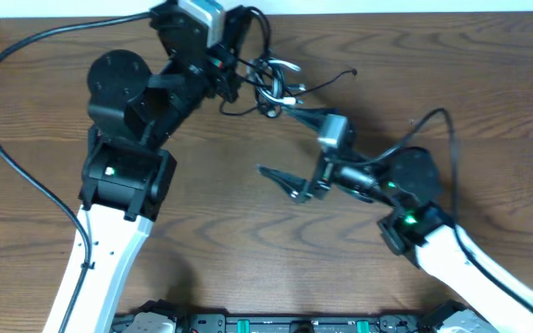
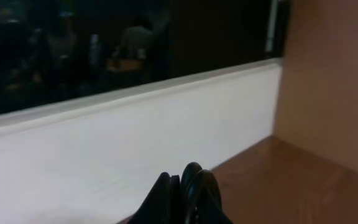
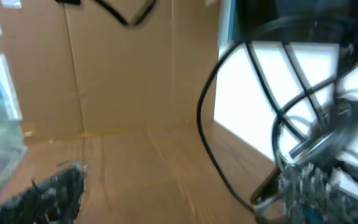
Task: Untangle cables
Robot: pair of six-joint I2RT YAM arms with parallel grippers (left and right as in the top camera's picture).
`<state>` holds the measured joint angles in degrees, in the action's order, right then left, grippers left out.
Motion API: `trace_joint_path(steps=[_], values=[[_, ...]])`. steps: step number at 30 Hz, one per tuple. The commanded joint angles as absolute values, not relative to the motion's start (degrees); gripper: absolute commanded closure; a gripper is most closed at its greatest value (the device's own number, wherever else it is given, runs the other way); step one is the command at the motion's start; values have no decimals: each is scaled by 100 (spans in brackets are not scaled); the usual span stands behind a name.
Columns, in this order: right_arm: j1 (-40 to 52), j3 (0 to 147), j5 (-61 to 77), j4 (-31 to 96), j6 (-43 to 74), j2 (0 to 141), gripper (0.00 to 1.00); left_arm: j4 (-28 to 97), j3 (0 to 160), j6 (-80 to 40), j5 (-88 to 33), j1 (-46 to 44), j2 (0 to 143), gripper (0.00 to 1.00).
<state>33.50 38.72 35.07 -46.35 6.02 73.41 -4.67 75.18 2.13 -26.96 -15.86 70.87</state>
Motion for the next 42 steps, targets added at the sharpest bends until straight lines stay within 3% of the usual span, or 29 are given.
trace_joint_path(steps=[1, 8, 19, 23, 24, 25, 27, 32, 42], values=[[3420, 3933, 3308, -5647, 768, 8025, 1, -569, 7579, 119, -2919, -1710, 7008, 92], [3424, 3933, 3120, -7290, 1168, 9185, 1, -563, 7579, 148, -2939, -2073, 7008, 92], [3494, 3933, 3282, -7496, 1238, 9172, 1, -565, 7577, 268, -2932, -2235, 7185, 92], [3494, 3933, 3070, -7489, 1238, 9172, 7, -567, 7577, 268, -2945, -2534, 7229, 92], [3492, 3933, 3004, -7467, 1240, 9172, 14, -567, 7577, 268, -2939, -2600, 7229, 92], [3492, 3933, 2991, -7437, 1238, 9172, 27, -567, 7577, 270, -2934, -2661, 7229, 93], [3481, 3933, 2993, -7406, 1240, 9172, 84, -561, 7577, 272, -2720, -2670, 7229, 92], [3452, 3933, 3024, -7391, 1500, 9172, 99, -548, 7577, 292, -1426, -2418, 7194, 92], [3087, 3933, 3533, -7387, 2187, 9118, 99, 183, 7577, 486, -1352, -727, 6816, 92]])
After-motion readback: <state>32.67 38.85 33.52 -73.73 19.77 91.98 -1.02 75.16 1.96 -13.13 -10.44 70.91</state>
